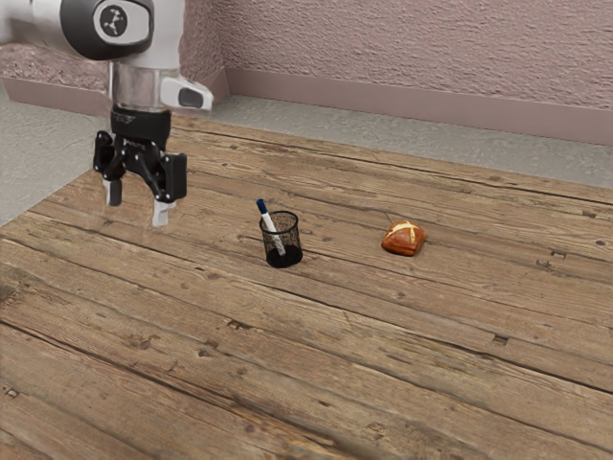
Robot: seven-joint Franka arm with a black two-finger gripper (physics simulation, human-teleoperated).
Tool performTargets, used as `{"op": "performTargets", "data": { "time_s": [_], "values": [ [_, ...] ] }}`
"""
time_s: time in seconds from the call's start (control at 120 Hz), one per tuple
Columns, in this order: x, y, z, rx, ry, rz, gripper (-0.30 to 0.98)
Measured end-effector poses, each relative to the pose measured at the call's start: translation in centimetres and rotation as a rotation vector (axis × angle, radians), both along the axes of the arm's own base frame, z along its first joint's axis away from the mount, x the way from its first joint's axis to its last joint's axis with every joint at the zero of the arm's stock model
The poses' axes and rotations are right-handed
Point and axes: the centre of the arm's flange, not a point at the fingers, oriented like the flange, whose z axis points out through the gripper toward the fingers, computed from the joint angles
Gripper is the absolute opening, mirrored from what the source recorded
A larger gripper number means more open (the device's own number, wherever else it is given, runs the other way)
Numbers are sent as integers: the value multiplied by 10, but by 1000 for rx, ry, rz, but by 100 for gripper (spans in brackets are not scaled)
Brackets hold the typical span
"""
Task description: Take the marker out of the pen holder and place it to the left of the pen holder.
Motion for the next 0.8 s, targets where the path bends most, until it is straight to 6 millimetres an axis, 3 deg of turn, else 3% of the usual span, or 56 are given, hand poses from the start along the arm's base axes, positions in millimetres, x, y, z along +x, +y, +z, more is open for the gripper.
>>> {"op": "performTargets", "data": {
  "time_s": [0.075, 0.175, 0.242, 0.35, 0.408, 0.475, 0.583, 0.8],
  "values": [
    [14, -9, 8, 6, -104, -32, 69],
    [62, -19, -36, 91, -144, -84, 69],
    [102, -30, -91, 58, -153, -92, 68],
    [207, -24, -201, -38, -201, -17, 69],
    [235, -27, -234, -73, -243, -2, 69],
    [251, -30, -243, -104, -298, 11, 69],
    [264, 22, -245, -181, -357, 176, 69],
    [268, 59, -257, -287, -374, 342, 69]
  ]
}}
